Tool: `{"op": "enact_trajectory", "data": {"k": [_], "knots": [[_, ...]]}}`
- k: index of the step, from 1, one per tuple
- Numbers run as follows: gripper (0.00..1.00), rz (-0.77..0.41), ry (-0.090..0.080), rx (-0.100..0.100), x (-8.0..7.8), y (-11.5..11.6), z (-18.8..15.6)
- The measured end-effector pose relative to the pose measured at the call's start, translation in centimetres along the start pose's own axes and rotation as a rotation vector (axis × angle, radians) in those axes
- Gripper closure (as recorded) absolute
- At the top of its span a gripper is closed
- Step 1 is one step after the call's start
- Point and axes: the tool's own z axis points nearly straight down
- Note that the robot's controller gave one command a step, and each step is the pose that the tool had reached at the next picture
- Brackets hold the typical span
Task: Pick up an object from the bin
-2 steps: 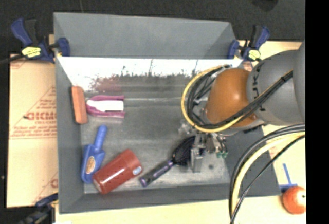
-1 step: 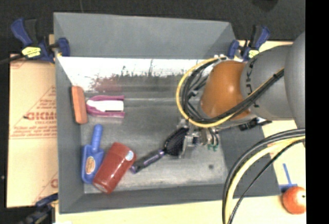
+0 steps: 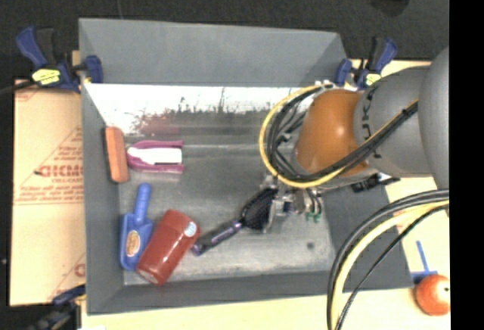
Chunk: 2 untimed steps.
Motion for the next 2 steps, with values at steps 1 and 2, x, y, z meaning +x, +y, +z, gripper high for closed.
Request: {"op": "enact_trajectory", "data": {"k": [1, 2], "knots": [[1.0, -0.04, -0.004, 0.004, 2.7, -5.1, -5.1], [0.0, -0.014, -0.004, -0.003, 0.1, 0.7, -0.8]]}}
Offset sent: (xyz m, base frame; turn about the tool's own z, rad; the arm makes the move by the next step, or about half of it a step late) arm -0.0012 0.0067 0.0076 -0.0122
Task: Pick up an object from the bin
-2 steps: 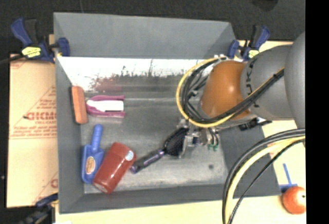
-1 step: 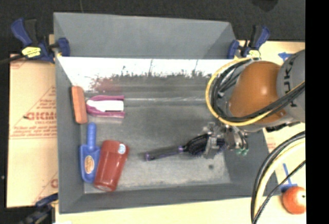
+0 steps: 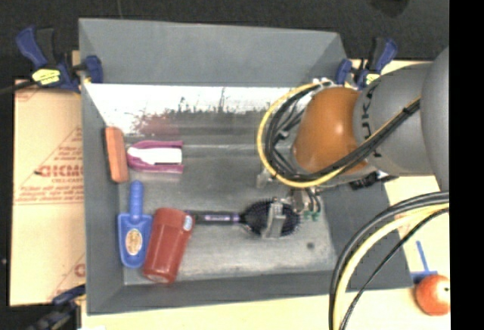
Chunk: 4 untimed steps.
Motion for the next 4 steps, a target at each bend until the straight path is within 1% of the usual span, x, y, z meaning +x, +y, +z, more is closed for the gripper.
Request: {"op": "enact_trajectory", "data": {"k": [1, 2, 3, 4], "knots": [[0.0, -0.001, -0.001, 0.0, 0.0, 0.0, 0.0], [0.0, 0.006, 0.002, 0.0, -0.7, 0.4, 0.6], [1.0, -0.109, -0.006, 0.001, 1.4, 2.1, 1.3], [1.0, -0.109, -0.006, 0.001, 1.4, 2.1, 1.3]]}}
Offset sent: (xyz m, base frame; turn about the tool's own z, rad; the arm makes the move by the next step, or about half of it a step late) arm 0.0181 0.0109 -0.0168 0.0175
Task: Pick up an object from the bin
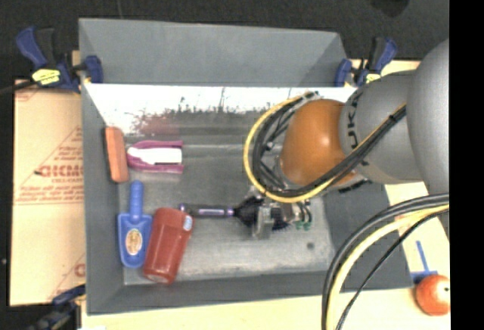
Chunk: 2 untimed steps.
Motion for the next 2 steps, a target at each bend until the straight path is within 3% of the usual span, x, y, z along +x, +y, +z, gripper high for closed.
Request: {"op": "enact_trajectory", "data": {"k": [1, 2], "knots": [[1.0, 0.007, 0.005, -0.001, -1.2, 0.0, -10.1], [1.0, 0.005, -0.003, 0.0, -0.7, 0.0, -12.3]]}}
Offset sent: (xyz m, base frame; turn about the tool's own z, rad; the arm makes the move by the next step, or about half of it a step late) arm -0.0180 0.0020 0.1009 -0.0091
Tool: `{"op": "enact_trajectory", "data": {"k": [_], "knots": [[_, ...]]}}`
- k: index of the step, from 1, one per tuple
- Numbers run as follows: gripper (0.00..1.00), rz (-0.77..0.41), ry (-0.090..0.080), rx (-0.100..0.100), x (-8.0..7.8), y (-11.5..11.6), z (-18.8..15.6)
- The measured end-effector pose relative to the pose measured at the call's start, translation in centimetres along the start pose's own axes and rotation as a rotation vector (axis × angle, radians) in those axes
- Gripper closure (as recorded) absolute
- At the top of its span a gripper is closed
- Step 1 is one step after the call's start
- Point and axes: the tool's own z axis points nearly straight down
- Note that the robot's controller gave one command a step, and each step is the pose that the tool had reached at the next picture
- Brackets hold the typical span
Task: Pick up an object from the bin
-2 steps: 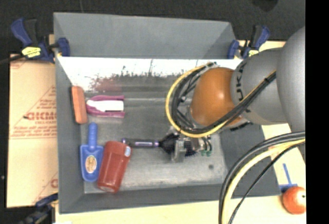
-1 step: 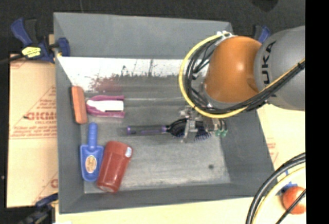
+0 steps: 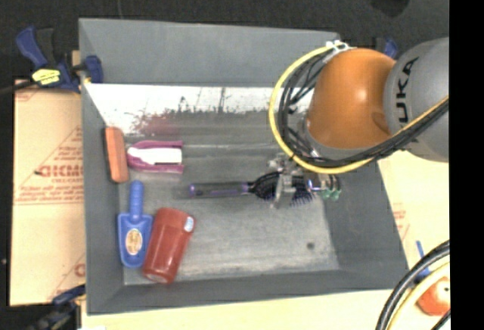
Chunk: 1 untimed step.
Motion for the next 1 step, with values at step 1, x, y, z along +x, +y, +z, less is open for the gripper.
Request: {"op": "enact_trajectory", "data": {"k": [1], "knots": [[1.0, -0.27, -0.007, 0.002, -7.42, -2.8, -2.09]]}}
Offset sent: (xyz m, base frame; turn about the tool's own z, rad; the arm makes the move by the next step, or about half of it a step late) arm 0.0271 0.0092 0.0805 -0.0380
